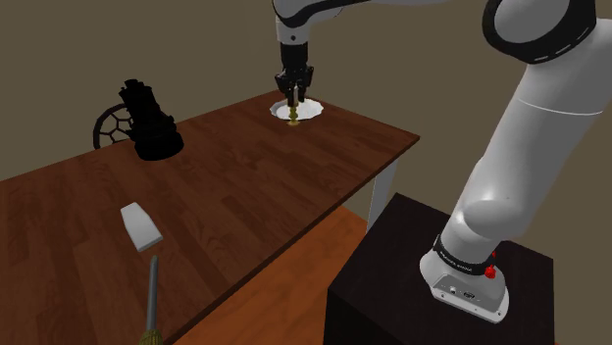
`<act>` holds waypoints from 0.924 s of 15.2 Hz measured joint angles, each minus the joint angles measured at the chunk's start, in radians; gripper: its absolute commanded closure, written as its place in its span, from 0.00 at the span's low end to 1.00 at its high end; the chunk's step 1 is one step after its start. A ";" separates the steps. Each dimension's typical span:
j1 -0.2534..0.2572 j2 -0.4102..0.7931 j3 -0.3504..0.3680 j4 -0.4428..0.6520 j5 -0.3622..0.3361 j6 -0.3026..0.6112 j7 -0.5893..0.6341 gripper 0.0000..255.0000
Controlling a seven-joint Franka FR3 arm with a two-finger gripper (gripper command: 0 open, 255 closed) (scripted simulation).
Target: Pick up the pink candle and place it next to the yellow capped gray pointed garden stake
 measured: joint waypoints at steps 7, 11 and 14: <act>0.083 0.025 0.081 0.032 -0.004 -0.009 0.164 1.00; 0.131 0.071 0.124 0.085 -0.010 -0.017 0.256 1.00; 0.170 0.114 0.155 0.140 -0.018 -0.031 0.328 1.00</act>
